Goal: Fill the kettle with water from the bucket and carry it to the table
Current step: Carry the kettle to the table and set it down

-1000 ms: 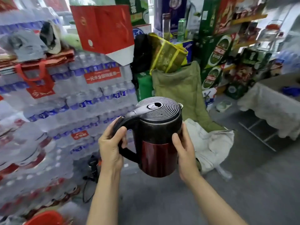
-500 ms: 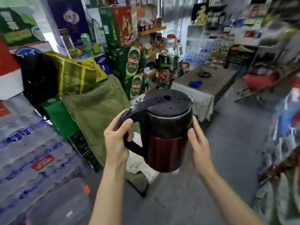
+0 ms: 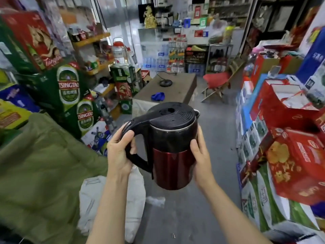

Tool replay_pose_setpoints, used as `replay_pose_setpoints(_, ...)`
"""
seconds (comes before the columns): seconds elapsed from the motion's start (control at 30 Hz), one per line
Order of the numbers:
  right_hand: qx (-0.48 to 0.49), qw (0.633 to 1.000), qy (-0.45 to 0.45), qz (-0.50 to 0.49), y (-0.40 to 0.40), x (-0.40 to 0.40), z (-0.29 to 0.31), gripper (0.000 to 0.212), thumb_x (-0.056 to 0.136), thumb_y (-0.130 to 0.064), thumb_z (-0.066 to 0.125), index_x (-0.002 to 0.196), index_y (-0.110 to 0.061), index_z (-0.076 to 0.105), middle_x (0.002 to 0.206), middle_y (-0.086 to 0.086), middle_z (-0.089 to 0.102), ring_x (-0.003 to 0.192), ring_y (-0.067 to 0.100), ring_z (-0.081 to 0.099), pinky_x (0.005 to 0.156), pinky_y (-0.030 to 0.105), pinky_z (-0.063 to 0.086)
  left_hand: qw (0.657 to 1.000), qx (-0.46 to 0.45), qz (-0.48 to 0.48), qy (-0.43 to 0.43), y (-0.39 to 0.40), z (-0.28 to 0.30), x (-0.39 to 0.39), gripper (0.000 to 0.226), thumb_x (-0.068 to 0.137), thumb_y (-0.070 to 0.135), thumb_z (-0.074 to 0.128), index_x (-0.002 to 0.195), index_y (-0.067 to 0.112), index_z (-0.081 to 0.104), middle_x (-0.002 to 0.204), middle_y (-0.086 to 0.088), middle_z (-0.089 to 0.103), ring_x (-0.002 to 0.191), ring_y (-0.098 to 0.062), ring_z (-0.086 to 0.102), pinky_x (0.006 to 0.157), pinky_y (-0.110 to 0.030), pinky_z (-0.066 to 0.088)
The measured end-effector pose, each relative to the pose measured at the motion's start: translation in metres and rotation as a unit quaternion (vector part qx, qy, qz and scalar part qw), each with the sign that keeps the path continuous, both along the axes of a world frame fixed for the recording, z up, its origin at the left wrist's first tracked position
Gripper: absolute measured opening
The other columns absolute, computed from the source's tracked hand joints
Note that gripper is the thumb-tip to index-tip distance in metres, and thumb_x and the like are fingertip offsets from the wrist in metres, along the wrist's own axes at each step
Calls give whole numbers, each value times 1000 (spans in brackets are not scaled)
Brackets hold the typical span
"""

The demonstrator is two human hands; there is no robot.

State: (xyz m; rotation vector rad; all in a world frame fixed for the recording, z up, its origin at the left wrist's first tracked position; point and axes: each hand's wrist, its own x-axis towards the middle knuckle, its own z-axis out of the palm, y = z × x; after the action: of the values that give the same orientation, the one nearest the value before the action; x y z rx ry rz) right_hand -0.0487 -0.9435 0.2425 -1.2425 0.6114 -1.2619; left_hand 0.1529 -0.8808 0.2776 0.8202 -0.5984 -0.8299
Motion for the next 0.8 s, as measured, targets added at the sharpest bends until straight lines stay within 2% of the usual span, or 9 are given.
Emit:
replay_pose_setpoints(0.17,24,999,-27,-20,-68,-2,1,61,101,-23,51,159,-19,32,161,-3,42,150,17,36,125,49,23,999,17,-51,-1,-90,-9,7,40,53,38,90,86,21,75,50,-2,46,36,-13,34,37,-22,29)
replay_pose_setpoints(0.33,37,997,-60,-26,-150,-11,-2,58,101,-16,51,157,-16,36,159,8,44,149,28,38,124,55,23,996,22,-81,9,-185,-15,0,34,58,31,89,87,21,75,51,-2,48,37,-12,35,37,-21,29)
replay_pose_setpoints(0.43,45,996,-70,-20,-206,-18,-6,56,102,-12,50,156,-14,37,158,12,45,148,32,39,123,57,23,995,20,-94,19,-245,-24,-6,36,55,34,90,85,20,75,51,-2,48,36,-12,35,37,-22,29)
replay_pose_setpoints(0.6,62,996,-56,-21,-306,-30,-9,57,101,-17,53,156,-18,38,157,9,48,146,27,44,122,54,28,995,25,-90,33,-349,-35,-14,30,71,23,76,98,13,68,52,-3,47,36,-12,36,37,-22,29)
replay_pose_setpoints(0.73,73,995,-69,-17,-389,-28,-7,57,102,-14,51,156,-16,36,157,9,48,145,26,45,122,51,29,996,17,-88,15,-432,-31,-16,6,83,17,67,85,20,72,50,-3,47,33,-12,34,36,-22,30)
replay_pose_setpoints(0.8,73,994,-75,-8,-430,-25,-9,56,102,-14,50,156,-14,36,157,11,47,145,28,44,122,53,29,996,17,-82,5,-472,-29,-15,11,86,15,64,81,20,72,49,-2,47,33,-12,34,35,-22,30)
